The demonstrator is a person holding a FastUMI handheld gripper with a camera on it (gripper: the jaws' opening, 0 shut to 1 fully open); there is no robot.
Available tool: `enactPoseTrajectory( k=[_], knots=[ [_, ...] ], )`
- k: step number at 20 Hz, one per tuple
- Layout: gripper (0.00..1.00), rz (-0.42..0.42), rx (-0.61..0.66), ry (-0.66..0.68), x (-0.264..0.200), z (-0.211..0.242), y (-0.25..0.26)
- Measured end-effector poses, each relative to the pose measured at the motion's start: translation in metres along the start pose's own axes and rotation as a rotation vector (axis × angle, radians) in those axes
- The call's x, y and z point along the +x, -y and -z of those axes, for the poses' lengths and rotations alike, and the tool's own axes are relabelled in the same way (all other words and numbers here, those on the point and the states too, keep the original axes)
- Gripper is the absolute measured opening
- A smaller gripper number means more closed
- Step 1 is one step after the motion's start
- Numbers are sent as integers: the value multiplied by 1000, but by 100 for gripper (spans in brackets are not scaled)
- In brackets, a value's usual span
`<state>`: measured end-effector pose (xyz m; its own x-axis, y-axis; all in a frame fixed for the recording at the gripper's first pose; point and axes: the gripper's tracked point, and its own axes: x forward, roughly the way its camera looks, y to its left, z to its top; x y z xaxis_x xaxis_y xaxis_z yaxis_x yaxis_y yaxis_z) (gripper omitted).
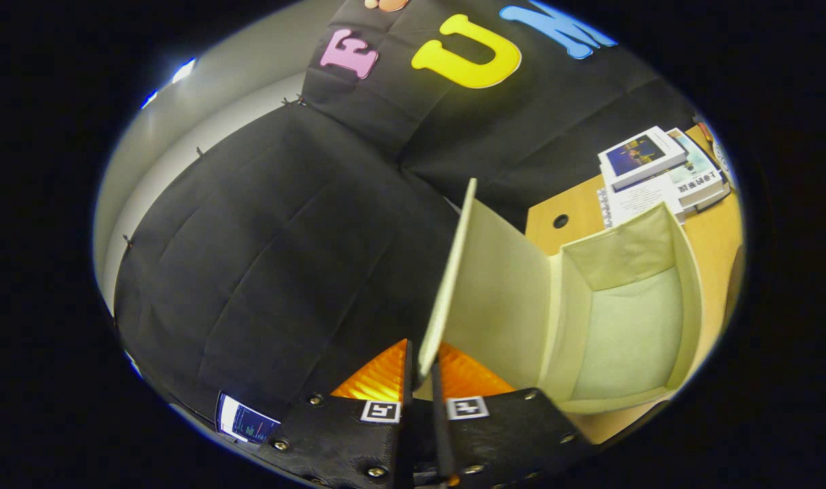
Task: Open the storage box then place both shoes into the box .Put the left shoe in first, then the right shoe, with the right side of both shoes facing outward in a uniform manner.
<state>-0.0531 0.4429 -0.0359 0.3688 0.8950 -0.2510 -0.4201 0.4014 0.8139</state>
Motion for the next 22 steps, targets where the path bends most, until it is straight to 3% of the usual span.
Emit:
enactPoseTrajectory(
  k=[2, 5, 6, 7, 8, 13, 22],
  knots=[
    [16, -11, -42, -18, 9, 6, -2],
    [62, -11, -107, -30, 13, 9, -4],
    [71, -7, -125, -31, 12, 8, -3],
    [90, 2, -142, -29, 9, 8, 0],
    [96, 14, -161, -24, 5, 4, 3],
    [97, 124, -285, 28, -27, -21, 37],
    [97, 321, -349, 121, -99, -68, 113]
  ],
)
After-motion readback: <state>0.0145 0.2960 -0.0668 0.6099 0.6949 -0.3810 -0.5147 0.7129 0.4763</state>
